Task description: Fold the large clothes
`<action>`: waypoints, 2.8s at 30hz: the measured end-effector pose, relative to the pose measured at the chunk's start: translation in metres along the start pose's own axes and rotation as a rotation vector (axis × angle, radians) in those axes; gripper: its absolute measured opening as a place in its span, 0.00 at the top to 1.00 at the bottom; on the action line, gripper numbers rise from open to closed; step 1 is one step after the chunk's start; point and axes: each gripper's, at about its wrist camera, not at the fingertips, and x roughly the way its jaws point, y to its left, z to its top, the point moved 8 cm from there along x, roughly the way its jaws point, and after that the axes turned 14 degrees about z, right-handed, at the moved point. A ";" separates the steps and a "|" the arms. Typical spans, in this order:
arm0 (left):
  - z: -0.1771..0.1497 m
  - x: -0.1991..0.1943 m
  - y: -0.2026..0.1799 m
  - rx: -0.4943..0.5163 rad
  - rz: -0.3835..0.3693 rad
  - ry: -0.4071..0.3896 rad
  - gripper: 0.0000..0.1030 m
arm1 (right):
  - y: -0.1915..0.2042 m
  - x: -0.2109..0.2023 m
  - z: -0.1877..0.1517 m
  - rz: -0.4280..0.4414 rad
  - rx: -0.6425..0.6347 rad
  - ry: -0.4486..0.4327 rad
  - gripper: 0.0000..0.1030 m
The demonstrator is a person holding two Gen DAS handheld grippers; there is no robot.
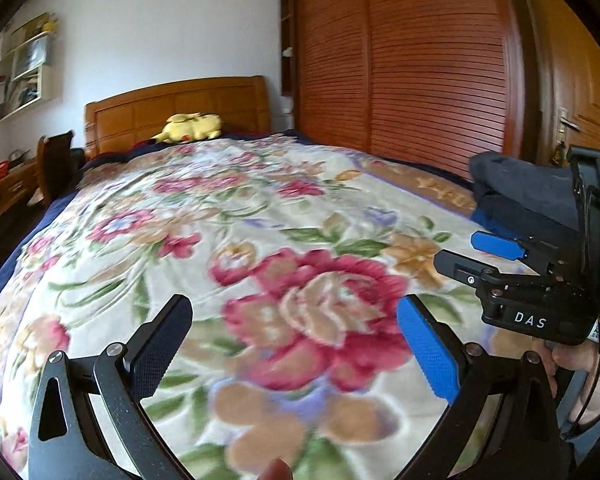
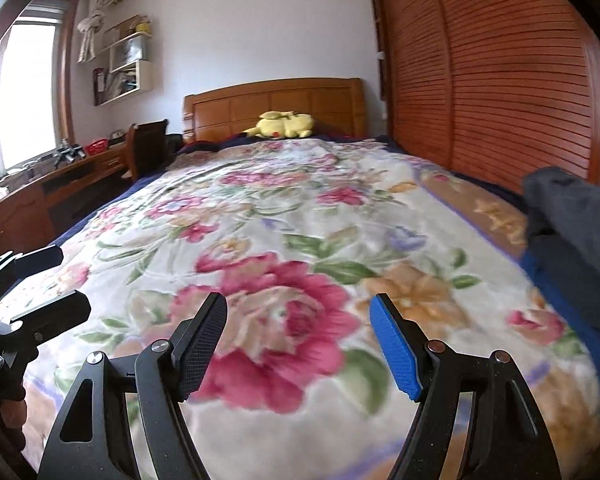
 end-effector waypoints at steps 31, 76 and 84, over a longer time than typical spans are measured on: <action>-0.040 0.040 0.168 -0.158 0.332 -0.039 0.01 | 0.034 0.105 -0.003 0.137 -0.080 -0.066 0.27; -0.047 0.042 0.166 -0.152 0.337 -0.031 0.00 | 0.036 0.109 -0.007 0.125 -0.081 -0.068 0.27; -0.048 0.042 0.166 -0.150 0.339 -0.033 0.00 | 0.034 0.109 -0.007 0.126 -0.085 -0.068 0.27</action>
